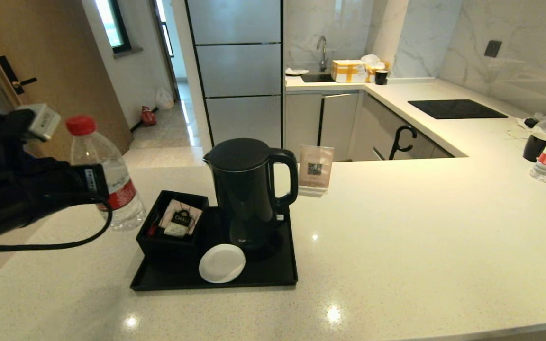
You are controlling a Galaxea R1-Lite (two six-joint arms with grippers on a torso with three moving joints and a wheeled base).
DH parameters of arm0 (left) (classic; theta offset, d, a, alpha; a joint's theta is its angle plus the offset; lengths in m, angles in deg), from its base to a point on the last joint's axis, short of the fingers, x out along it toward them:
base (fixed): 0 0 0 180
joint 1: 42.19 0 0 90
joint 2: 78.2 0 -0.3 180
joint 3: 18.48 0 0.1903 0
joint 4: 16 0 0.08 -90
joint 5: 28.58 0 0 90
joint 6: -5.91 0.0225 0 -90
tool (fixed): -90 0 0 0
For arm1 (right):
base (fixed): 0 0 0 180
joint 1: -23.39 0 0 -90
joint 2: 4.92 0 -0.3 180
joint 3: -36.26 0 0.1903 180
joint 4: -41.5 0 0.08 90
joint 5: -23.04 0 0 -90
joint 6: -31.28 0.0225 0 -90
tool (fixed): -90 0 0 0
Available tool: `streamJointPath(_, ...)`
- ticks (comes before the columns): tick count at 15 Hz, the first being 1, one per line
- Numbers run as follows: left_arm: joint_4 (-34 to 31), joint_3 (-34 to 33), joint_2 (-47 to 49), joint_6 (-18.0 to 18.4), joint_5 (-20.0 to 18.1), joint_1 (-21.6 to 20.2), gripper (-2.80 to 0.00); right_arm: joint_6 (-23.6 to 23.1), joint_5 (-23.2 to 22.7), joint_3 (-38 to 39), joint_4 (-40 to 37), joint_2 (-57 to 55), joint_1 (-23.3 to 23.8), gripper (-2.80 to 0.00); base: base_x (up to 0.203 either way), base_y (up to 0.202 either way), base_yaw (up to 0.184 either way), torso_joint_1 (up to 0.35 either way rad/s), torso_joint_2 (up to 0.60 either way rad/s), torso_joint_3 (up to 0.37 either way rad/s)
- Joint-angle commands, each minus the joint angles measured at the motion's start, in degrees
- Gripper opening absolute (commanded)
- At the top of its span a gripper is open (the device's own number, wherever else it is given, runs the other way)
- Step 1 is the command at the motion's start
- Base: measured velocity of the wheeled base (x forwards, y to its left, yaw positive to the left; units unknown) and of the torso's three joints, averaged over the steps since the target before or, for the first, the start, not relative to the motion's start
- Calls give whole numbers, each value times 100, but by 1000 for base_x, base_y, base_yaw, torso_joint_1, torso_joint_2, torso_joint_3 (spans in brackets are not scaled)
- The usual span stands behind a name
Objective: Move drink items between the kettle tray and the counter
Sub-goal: Place it on the left
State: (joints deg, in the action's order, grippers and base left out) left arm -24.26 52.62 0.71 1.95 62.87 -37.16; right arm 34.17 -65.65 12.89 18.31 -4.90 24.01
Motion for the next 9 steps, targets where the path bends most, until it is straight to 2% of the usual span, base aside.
streamJointPath(1,-7,34,-323,-8,-4,-169,-280,1,0,0,0,-2,-1,-280,0,0,0,0,0,0)
streamJointPath(2,-10,28,-328,-3,-12,-175,-280,1,0,0,8,-2,-1,-280,0,0,0,0,0,0)
streamJointPath(3,-20,-28,-364,22,-59,-350,-280,1,0,0,9,-2,-1,-280,0,0,0,0,0,0)
streamJointPath(4,-30,-82,-400,46,-104,-759,-280,1,0,0,9,-2,-1,-280,0,0,0,0,0,0)
streamJointPath(6,-51,-189,-470,95,-194,-2102,-280,2,0,0,9,-2,-1,-280,0,0,0,0,0,0)
streamJointPath(7,170,-346,-413,254,-285,-2828,-280,10,0,0,0,-2,-1,-280,0,0,0,0,0,0)
streamJointPath(9,1189,-767,241,571,-434,-3936,-280,1,0,0,9,-2,-1,-280,0,0,0,0,0,0)
